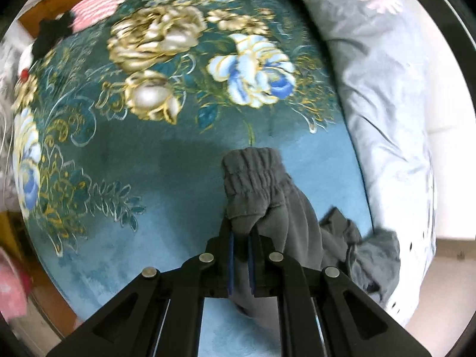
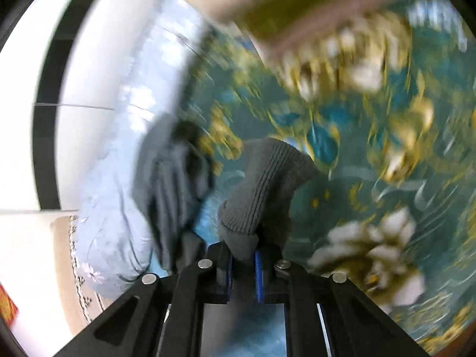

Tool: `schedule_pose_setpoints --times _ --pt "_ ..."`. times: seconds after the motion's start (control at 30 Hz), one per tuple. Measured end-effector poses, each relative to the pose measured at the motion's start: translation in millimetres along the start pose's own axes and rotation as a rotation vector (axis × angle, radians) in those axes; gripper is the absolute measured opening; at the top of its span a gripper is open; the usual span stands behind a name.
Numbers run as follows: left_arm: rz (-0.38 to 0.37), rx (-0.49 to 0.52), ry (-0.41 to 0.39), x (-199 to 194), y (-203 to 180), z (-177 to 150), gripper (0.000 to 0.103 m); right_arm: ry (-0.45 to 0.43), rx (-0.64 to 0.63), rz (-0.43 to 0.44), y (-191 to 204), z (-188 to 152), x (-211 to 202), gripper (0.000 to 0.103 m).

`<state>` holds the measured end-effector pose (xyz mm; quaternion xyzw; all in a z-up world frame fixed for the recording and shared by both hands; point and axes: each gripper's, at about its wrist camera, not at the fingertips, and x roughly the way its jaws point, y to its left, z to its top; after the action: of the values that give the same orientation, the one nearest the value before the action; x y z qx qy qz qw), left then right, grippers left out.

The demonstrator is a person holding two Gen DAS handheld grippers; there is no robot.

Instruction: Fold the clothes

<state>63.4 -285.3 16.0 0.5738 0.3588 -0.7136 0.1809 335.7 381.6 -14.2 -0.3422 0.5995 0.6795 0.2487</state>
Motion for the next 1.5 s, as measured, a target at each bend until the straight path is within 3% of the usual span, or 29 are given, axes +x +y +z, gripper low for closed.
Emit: schedule_pose_setpoints --times 0.1,0.2,0.3,0.4,0.63,0.9,0.97,1.03,1.1,1.17,1.37,1.5 --pt "0.098 0.082 0.048 19 12 -21 0.007 0.042 -0.047 -0.128 -22 -7 -4 0.011" --pt "0.157 -0.004 0.107 38 42 -43 0.007 0.145 0.027 -0.253 -61 -17 21 0.011" --pt "0.163 -0.041 0.12 41 57 -53 0.007 0.169 0.057 -0.305 -80 -27 28 0.011" --pt "0.153 -0.003 0.111 36 58 -51 0.007 0.168 0.067 -0.315 -82 -29 25 0.011" --pt "0.156 -0.062 0.102 33 81 -46 0.007 0.179 0.048 -0.349 -76 -33 17 0.011" --pt "0.151 -0.051 0.172 47 85 -48 0.011 0.202 -0.006 -0.396 -58 -37 10 0.016" --pt "0.138 -0.049 0.192 48 86 -46 0.012 0.194 -0.021 -0.417 -51 -35 7 0.03" --pt "0.124 -0.071 0.187 46 90 -43 0.023 0.178 -0.024 -0.436 -47 -33 3 0.042" --pt "0.111 -0.108 0.171 40 98 -37 0.035 0.159 -0.023 -0.45 -43 -29 -2 0.046" --pt "0.094 -0.143 0.158 34 104 -29 0.039 0.14 -0.037 -0.475 -36 -25 -4 0.05" --pt "0.041 -0.171 0.08 17 95 -1 0.04 0.103 -0.13 -0.45 13 -10 12 0.051" --pt "-0.013 -0.119 0.089 25 63 8 0.041 0.183 -0.237 -0.372 66 -22 64 0.051"
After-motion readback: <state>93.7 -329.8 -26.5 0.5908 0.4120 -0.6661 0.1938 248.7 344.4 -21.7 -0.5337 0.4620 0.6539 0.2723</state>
